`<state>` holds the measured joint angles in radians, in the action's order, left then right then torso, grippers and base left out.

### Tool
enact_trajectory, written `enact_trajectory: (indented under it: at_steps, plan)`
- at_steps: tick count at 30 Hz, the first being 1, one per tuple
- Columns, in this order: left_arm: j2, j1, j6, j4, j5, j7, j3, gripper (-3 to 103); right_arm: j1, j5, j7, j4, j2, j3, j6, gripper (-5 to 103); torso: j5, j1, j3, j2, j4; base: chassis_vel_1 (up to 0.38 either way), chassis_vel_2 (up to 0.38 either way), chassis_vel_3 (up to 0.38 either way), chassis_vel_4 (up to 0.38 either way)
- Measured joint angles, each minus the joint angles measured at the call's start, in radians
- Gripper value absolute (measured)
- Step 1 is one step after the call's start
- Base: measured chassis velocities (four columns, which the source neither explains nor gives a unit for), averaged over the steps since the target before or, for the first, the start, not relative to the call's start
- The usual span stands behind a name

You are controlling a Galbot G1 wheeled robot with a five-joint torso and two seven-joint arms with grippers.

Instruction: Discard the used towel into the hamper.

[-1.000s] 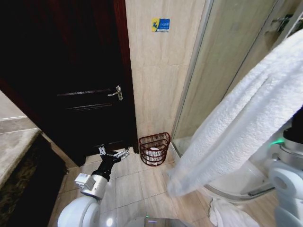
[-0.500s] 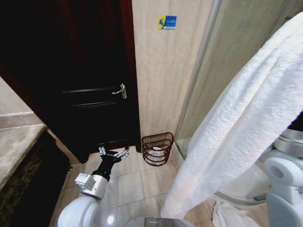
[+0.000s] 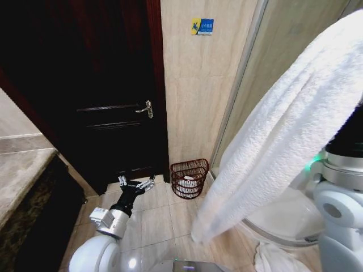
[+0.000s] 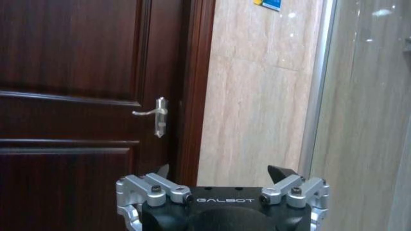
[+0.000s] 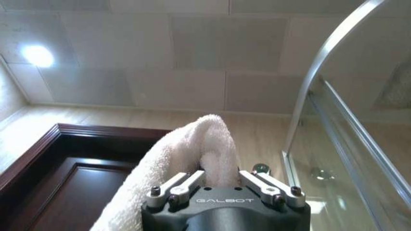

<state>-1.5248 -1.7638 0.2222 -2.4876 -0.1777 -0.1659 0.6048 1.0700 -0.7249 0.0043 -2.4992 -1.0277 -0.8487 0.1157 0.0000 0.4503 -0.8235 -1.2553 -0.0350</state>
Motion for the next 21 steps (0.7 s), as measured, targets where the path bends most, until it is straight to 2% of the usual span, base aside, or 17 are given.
enact_trajectory:
  at_steps: [21]
  plan:
    - [0.0, 0.0, 0.0, 0.0, 0.0, 0.0, 0.0, 100, 0.031, 0.011, -0.003, -0.002, -0.005, -0.013, 0.007, 8, 0.0, 0.058, -0.067, -0.125, -0.0001, 0.0, 0.0, 0.0, 0.0]
